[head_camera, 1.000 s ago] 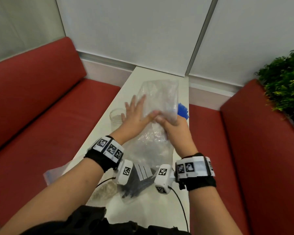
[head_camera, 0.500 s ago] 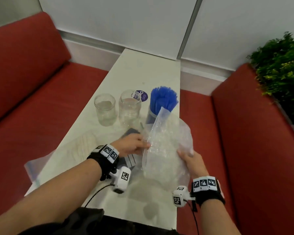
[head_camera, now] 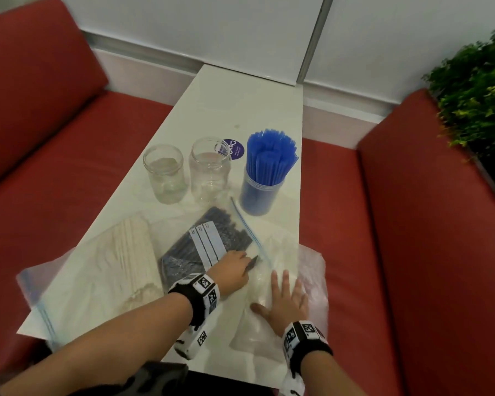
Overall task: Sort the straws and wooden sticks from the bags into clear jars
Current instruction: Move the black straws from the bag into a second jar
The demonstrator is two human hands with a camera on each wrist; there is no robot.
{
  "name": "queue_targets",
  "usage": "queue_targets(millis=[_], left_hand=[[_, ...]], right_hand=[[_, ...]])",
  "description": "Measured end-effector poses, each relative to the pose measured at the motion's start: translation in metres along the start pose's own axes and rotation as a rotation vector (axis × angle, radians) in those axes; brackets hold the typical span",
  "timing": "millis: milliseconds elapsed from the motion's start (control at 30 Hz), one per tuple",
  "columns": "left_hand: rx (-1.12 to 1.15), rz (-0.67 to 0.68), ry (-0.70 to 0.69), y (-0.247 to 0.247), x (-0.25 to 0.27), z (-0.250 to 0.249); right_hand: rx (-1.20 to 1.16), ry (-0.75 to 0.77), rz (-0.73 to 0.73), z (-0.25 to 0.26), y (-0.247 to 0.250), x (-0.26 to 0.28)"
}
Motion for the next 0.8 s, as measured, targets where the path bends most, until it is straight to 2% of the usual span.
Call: queue_targets(millis=[100,167,267,333,500,700,767,800], left_hand=[[-0.339,-0.067,0.004,-0.022,0.006,-0.01],[-0.427,-0.136,-0.013,-0.027,0.007,-0.022],[-0.539,-0.212,-0.118,-0.024,0.009,-0.038],[-0.546,-0.179,-0.121,-0.021,0.009,-0.037],[-0.362,-0.096,0.037,-0.011,0.012,-0.031],[-0.625,-0.015,-0.064,-0.025,0.019,-0.034],[-0.587,0.006,-0.032,-0.024,0.016,-0.03],[-0.497,0.008,0.005,-0.02,0.013,-0.027]], right_hand=[[-0.007,-0.026,0.0,-0.005,-0.005,0.003],[-0.009,-0.048,-0.006,-0.004,-0.005,0.0],[-0.029,-0.062,-0.015,-0.003,-0.005,-0.001],[-0.036,-0.068,-0.004,-0.004,-0.005,-0.002],[-0.037,-0.084,0.0,-0.008,-0.002,-0.003],[-0.04,-0.094,-0.03,-0.01,-0.004,-0.003],[-0.057,-0.093,-0.037,-0.013,-0.005,-0.002],[-0.063,-0.092,-0.04,-0.015,-0.006,-0.001]])
Point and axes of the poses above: each hand's wrist, its own x-axis away from the middle knuckle, its own y-axis out of the back of the hand, z = x × y, the point moved 7 cm from there along -x, towards the middle knuckle, and after that the axes turned 15 degrees about y, right-handed, at the moved point
